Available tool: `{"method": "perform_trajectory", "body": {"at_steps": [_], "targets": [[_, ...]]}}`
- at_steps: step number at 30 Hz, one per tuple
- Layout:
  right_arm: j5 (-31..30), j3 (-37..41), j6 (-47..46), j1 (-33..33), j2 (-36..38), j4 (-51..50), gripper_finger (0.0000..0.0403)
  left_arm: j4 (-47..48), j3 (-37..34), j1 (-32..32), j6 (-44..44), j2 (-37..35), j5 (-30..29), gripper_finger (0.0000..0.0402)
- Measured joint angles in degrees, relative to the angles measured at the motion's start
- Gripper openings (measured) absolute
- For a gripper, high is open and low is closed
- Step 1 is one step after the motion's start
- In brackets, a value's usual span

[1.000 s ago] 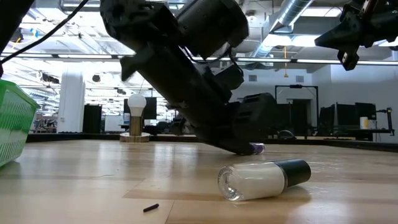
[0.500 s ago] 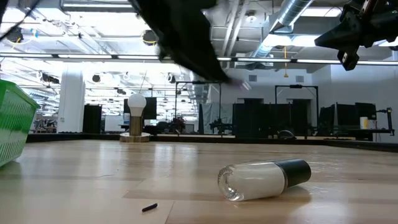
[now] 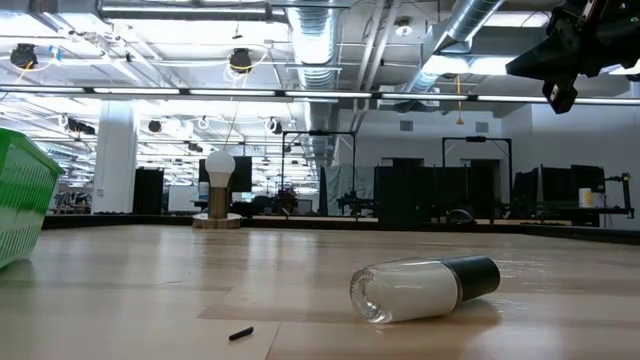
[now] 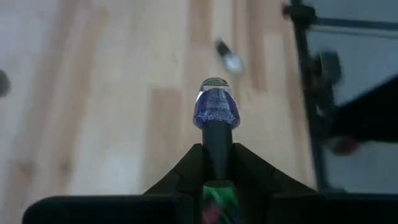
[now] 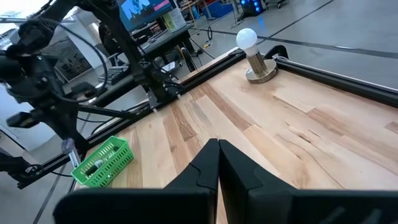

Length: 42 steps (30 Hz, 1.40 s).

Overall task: Pick & Place Nail Polish
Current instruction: Put the black violet nail polish bottle into the green basket

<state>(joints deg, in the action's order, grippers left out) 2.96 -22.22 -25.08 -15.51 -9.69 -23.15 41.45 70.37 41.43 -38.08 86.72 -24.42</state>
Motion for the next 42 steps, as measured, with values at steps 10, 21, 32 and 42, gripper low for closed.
{"method": "perform_trajectory", "body": {"at_steps": [10,21,32,42], "targets": [[0.0,0.0,0.0,0.0,0.0,0.0,0.0,-0.2,-9.8,9.8,-10.8,-2.1,9.8,0.0052],[0.0,0.0,0.0,0.0,0.0,-0.3,0.0,-1.8,-14.5,9.9,-10.4,-2.0,10.9,0.0053],[0.0,0.0,0.0,0.0,0.0,-0.4,0.0,-1.9,-17.6,9.2,-14.5,-2.0,18.7,0.0054],[0.0,0.0,0.0,0.0,0.0,-0.4,0.0,-1.7,-17.7,8.3,-12.9,-2.0,18.6,0.0064]]}}
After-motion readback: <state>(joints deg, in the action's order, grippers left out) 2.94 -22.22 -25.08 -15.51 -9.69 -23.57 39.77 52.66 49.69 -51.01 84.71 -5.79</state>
